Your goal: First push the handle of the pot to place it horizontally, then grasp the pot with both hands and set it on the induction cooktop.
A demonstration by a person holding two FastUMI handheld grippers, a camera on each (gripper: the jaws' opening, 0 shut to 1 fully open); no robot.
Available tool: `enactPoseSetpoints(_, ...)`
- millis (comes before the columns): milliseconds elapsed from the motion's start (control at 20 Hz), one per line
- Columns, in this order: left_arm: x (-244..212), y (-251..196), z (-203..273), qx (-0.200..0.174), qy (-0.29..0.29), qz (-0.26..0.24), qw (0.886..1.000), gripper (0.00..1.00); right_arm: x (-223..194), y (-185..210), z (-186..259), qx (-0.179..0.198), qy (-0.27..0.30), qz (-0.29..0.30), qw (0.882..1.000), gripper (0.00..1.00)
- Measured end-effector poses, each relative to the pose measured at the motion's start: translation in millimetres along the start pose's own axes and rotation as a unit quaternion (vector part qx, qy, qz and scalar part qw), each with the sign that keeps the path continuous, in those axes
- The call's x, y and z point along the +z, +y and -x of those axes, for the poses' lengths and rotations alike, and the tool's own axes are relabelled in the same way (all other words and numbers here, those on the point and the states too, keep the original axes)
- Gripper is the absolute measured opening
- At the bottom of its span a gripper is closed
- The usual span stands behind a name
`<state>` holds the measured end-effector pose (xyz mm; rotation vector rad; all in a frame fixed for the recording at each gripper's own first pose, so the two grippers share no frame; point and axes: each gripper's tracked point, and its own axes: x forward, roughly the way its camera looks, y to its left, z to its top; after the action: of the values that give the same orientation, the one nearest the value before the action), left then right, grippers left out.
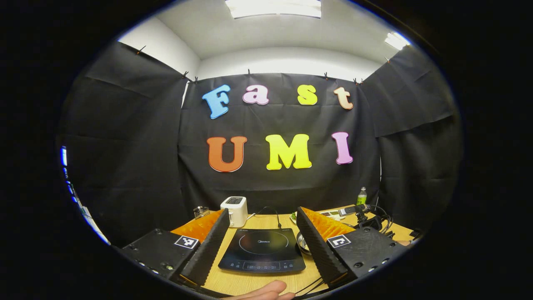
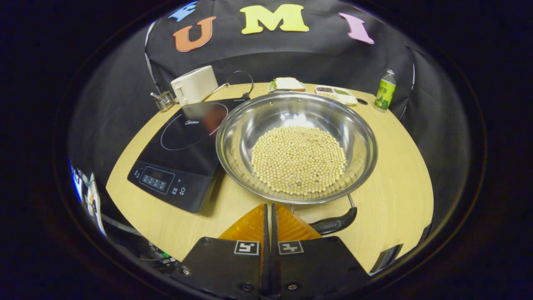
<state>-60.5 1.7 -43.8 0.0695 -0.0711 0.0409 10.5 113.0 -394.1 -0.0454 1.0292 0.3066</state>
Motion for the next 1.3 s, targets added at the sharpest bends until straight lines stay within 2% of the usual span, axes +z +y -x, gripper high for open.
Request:
enactPoseSetpoints(650, 31.5, 1.8, -3.1, 0.007, -0.026, 0.001, 1.0, 0.96, 0.9, -26.3, 2.1, 0.008, 0.011, -0.011, 1.0, 0.04)
enactPoseSetpoints(1100, 36.8, -15.7, -13.9, 0.003, -0.029, -0.006, 1.0, 0.96, 2.3, -62.0, 3.3, 0.005, 0.0, 0.057, 0.998, 0.01)
enactPoseSetpoints(1300, 28.7, -21.6, -18.2, -0.002, -0.021, -0.008, 1.0, 0.96, 6.0, -82.0, 2.7, 0.003, -0.007, 0.059, 0.998, 0.01)
